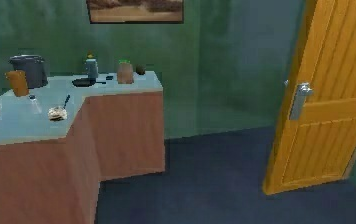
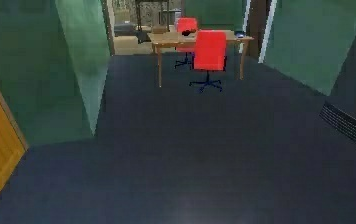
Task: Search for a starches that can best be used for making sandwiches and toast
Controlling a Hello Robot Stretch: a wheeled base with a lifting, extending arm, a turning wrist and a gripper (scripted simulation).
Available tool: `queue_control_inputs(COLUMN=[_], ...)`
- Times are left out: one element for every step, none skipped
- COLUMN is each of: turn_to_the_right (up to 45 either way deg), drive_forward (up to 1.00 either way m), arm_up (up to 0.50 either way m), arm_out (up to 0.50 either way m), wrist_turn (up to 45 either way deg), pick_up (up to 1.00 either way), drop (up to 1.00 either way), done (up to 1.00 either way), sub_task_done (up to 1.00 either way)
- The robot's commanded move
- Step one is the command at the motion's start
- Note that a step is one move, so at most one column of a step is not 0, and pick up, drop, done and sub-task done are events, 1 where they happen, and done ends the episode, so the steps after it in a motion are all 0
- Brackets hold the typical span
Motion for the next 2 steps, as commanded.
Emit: queue_control_inputs(turn_to_the_right=[0.0, -27.0], drive_forward=[1.0, 0.0], arm_up=[0.0, 0.0], arm_out=[0.0, 0.0], wrist_turn=[0.0, 0.0], pick_up=[0.0, 0.0], drop=[0.0, 0.0], done=[0.0, 0.0], sub_task_done=[0.0, 0.0])
